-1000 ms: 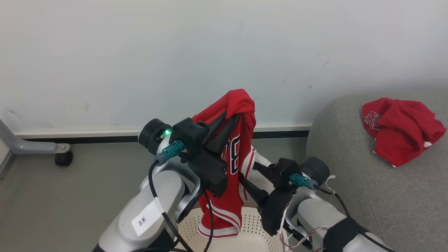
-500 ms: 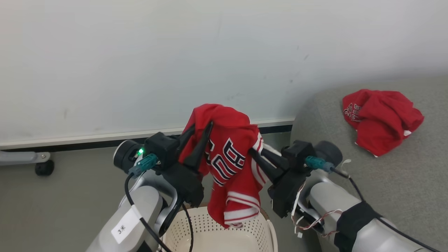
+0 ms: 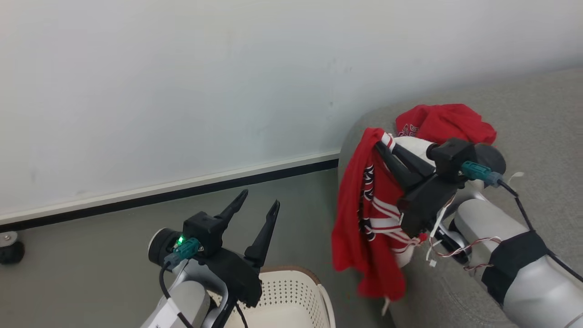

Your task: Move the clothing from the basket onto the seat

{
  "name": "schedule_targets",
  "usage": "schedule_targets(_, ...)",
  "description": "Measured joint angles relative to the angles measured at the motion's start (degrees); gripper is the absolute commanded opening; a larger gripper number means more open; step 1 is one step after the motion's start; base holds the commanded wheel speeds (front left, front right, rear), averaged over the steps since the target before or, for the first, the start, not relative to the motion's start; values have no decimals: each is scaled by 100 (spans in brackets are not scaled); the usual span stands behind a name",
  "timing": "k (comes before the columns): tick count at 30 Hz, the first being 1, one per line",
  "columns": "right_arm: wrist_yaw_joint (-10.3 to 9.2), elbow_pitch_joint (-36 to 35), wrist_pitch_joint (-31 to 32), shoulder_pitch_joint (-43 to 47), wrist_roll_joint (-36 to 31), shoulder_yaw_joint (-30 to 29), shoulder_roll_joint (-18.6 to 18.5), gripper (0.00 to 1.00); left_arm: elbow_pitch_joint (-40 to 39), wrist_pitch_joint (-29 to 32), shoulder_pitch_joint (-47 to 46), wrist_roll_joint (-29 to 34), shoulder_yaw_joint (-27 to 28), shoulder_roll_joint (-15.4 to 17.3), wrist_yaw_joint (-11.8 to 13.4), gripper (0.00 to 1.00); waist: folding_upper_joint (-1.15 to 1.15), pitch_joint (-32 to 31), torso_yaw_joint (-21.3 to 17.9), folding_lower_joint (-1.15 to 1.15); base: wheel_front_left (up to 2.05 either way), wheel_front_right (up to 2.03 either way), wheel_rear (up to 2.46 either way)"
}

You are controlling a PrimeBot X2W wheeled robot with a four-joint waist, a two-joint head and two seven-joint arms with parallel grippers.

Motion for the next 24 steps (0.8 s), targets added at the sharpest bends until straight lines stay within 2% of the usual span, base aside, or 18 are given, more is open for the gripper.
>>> schedule_targets(5, -18, -282, 0, 11, -2, -207, -358, 0, -74, -71, 275, -34, -46, -46, 4, 100, 0, -21, -295, 0, 0, 0, 0)
schedule_targets(11, -215, -724, 0, 199, -57, -391, -832, 0, -201, -121, 600, -34, -225, -187, 5, 100, 0, -55, -675, 0, 0, 0, 0)
schedule_targets(16, -321, -1152, -1, 242, -105, -476, -1025, 0, -272, -134, 678, -33, -311, -212, 46, 100, 0, -75, -1008, 0, 0, 0, 0)
schedule_targets(24, -361, -1603, -1, 238, -190, -476, -1212, 0, -471, -178, 739, 15, -426, -298, 100, 100, 0, -43, -1502, 0, 0, 0, 0)
